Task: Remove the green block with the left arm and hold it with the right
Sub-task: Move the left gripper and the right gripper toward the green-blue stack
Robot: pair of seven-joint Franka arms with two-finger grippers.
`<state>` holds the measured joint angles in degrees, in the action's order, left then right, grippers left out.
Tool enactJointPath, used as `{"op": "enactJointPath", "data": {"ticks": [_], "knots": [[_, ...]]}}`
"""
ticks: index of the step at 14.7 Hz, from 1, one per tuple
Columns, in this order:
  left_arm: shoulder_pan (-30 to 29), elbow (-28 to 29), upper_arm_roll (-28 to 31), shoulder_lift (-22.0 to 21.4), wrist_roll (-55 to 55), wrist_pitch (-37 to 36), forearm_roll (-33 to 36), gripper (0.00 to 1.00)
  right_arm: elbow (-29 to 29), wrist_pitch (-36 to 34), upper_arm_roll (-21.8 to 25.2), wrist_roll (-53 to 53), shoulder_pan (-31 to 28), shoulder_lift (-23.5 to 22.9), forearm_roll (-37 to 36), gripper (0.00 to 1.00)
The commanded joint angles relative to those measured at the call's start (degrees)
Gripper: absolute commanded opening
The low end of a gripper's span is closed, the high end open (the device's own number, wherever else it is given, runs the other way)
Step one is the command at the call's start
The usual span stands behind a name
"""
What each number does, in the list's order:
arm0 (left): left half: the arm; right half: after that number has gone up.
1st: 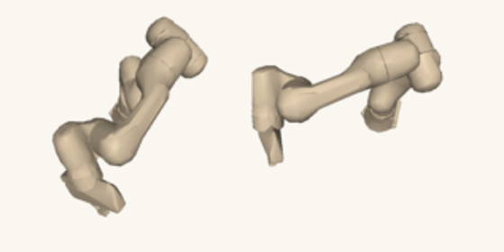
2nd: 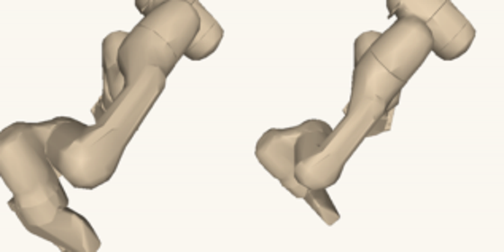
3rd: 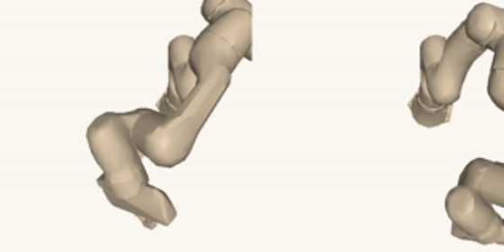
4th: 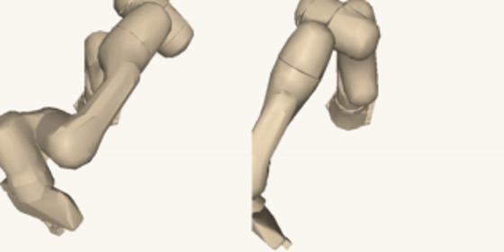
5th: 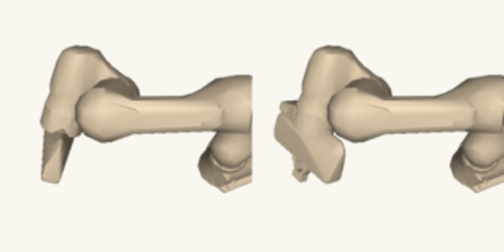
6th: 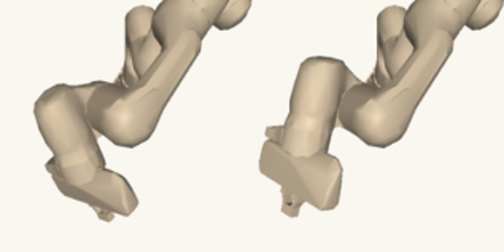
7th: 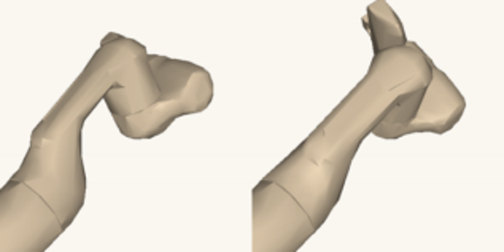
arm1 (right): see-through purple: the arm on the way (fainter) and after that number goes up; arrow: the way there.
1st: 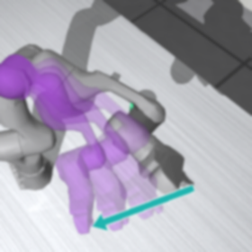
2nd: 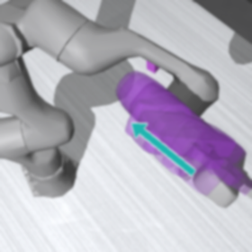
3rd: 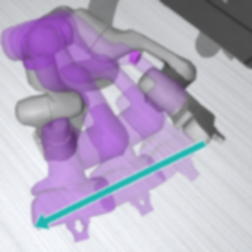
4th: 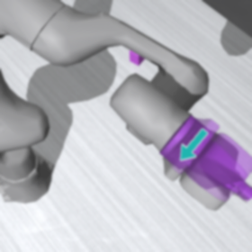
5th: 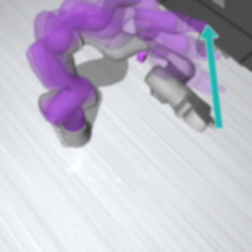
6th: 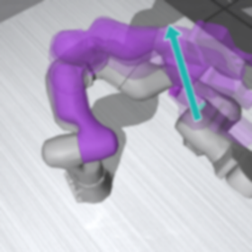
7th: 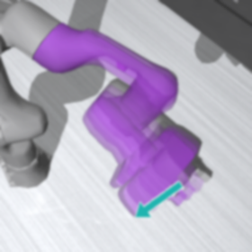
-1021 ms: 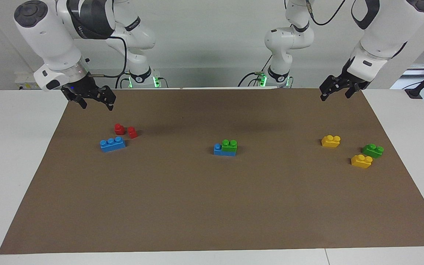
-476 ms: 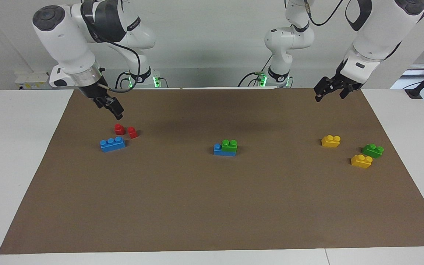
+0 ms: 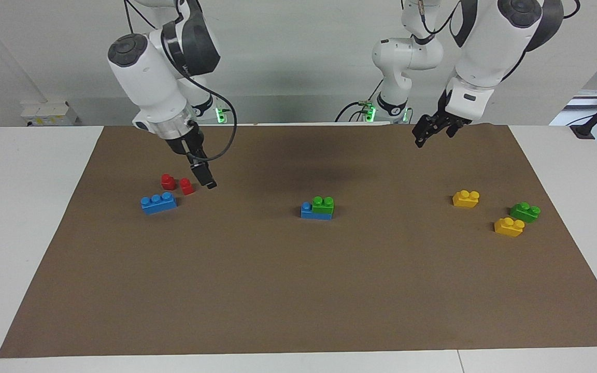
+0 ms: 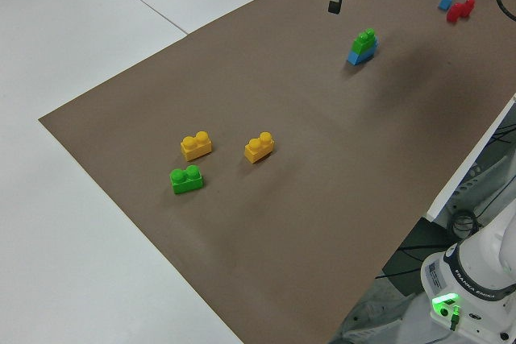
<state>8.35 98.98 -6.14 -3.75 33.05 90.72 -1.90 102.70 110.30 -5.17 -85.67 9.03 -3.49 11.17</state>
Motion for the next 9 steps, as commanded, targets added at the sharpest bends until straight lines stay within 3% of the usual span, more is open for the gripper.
{"op": "enactJointPath", "data": {"ticks": [1,5,9], "knots": [[4.02,7.96,0.6,-4.77,10.41,5.59,-1.09,1.0,1.45,4.99,0.07,-8.61,0.99,-1.42,4.2,1.0],[9.21,13.33,0.51,-6.97,28.33,11.48,-1.17,1.0,5.05,10.8,0.07,-10.57,4.06,-2.04,6.68,1.0],[14.13,16.41,0.6,-6.36,50.04,19.48,-2.93,1.0,5.5,11.6,-0.01,-10.31,5.29,-3.97,6.76,1.0]]}}
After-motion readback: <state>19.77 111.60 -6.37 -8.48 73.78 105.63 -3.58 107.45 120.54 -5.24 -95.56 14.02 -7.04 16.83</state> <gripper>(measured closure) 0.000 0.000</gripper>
